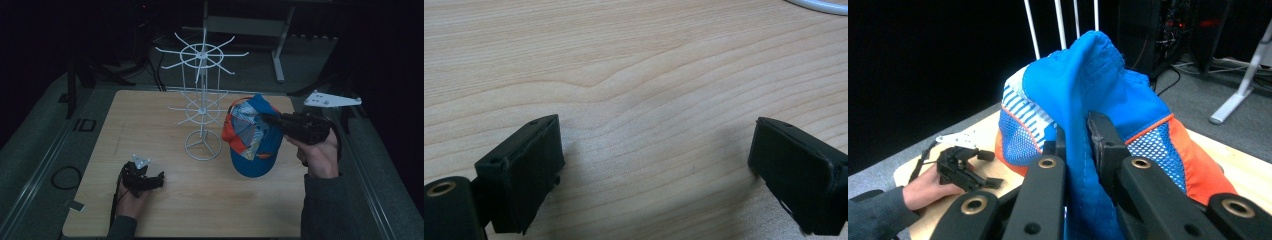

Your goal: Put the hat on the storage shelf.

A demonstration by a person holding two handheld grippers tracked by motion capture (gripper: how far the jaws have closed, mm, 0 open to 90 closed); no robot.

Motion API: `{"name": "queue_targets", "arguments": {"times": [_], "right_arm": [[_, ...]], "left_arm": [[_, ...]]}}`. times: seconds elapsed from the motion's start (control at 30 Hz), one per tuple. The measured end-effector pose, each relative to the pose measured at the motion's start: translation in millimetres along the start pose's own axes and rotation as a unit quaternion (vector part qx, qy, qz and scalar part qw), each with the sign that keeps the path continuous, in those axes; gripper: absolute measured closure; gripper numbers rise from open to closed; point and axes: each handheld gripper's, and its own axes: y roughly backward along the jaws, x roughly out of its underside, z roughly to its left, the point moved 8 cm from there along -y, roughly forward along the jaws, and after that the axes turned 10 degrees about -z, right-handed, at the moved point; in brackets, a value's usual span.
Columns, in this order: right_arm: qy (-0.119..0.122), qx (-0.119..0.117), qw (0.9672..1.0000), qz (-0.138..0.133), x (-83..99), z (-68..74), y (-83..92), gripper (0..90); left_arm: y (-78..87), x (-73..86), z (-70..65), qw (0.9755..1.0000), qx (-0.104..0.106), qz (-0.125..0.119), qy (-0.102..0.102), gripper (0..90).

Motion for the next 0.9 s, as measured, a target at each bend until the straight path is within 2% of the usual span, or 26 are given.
{"name": "queue_targets", "arguments": {"times": [0.23,0.9], "right_arm": [[-0.002,-0.016,0.9999,-0.005,-6.4,3.8,2.8,84.7],[0.008,-0.032,0.9994,-0.011,-16.6,5.6,7.4,84.4]], "left_arm": [[0.1,0.0,-0.1,1.0000,0.000,0.001,0.000,7.8],[0.0,0.0,-0.1,1.0000,0.000,0.001,-0.001,7.8]]}}
